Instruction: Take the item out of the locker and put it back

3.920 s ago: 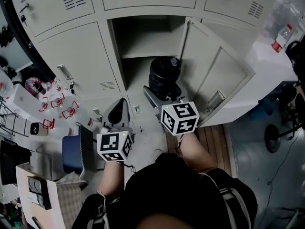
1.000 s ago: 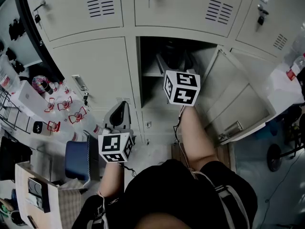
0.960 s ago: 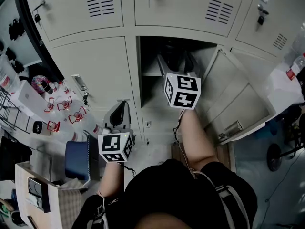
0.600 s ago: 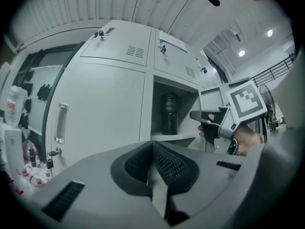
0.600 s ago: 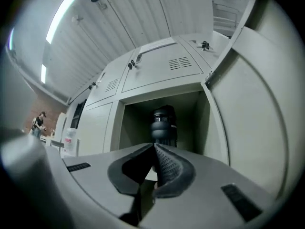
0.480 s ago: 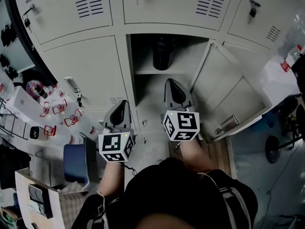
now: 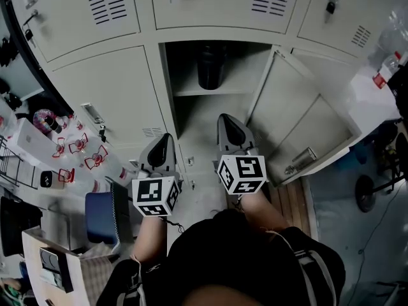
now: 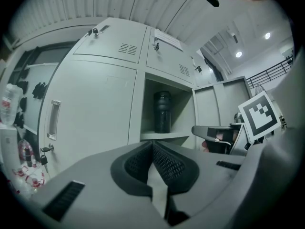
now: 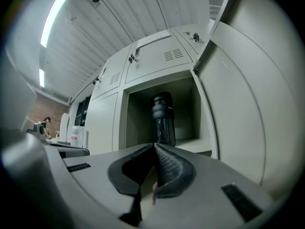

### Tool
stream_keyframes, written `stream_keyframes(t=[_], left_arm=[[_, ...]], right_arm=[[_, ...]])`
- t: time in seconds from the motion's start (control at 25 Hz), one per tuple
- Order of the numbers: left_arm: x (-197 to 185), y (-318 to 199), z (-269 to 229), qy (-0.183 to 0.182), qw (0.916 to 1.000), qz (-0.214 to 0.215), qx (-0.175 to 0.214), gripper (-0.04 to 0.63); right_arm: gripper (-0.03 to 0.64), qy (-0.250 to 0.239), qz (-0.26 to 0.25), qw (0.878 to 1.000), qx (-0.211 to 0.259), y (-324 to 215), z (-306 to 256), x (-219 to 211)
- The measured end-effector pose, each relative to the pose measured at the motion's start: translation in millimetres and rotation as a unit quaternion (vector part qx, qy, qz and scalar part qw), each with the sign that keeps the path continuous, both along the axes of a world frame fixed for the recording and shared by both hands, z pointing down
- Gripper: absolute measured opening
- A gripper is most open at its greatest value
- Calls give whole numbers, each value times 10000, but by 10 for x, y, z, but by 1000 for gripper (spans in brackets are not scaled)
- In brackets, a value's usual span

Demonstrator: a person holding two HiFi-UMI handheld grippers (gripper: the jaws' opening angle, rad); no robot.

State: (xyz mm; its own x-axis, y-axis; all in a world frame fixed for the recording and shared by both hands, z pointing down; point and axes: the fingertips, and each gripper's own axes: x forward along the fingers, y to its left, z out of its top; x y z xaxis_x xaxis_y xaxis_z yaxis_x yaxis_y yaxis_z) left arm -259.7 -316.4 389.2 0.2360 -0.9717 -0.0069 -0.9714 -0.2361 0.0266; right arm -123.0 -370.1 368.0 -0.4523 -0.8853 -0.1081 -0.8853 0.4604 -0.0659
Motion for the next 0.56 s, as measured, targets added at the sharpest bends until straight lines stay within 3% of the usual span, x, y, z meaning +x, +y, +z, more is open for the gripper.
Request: stream_keyframes(t=[0.56], left_arm=[[65, 106, 18, -23, 10000, -70, -27, 12]], right_arm=[[14, -32, -184, 9998, -111, 111, 66, 23]])
